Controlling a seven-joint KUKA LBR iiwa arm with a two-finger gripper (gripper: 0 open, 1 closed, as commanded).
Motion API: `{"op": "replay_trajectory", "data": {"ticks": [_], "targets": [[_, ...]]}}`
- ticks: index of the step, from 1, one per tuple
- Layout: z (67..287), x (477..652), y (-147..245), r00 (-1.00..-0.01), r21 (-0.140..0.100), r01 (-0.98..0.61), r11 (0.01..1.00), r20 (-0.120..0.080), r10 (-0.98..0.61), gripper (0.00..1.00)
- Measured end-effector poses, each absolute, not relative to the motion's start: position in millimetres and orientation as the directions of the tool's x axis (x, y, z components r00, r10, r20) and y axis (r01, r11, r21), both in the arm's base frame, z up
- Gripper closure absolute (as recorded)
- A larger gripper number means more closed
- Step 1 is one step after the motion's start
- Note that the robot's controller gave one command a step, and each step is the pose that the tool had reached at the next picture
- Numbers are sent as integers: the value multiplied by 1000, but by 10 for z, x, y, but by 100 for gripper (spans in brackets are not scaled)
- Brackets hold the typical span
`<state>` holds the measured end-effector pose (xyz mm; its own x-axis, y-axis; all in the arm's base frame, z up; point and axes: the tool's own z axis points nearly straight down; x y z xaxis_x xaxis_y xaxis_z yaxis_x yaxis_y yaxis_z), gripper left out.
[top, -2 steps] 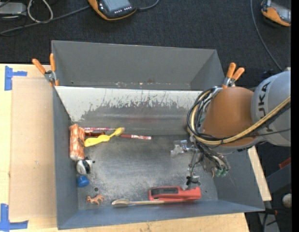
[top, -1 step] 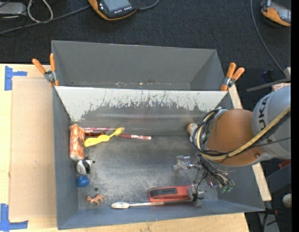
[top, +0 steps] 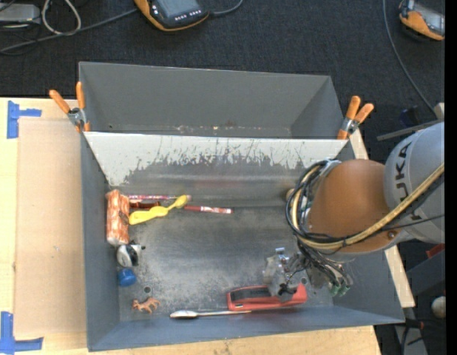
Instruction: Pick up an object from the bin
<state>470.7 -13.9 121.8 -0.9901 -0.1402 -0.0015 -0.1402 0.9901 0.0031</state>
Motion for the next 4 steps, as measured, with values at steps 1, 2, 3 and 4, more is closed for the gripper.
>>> {"op": "replay_trajectory", "data": {"ticks": [1,2,3,4], "targets": [[1218,4707,-138,-990,3,-141,990,-1,-141,0],[1217,4707,-139,-990,3,-141,990,-1,-141,0],[1100,4713,-231,-985,4,-170,985,1,-170,0],[916,4743,-180,-994,4,-113,994,-5,-113,0]]}}
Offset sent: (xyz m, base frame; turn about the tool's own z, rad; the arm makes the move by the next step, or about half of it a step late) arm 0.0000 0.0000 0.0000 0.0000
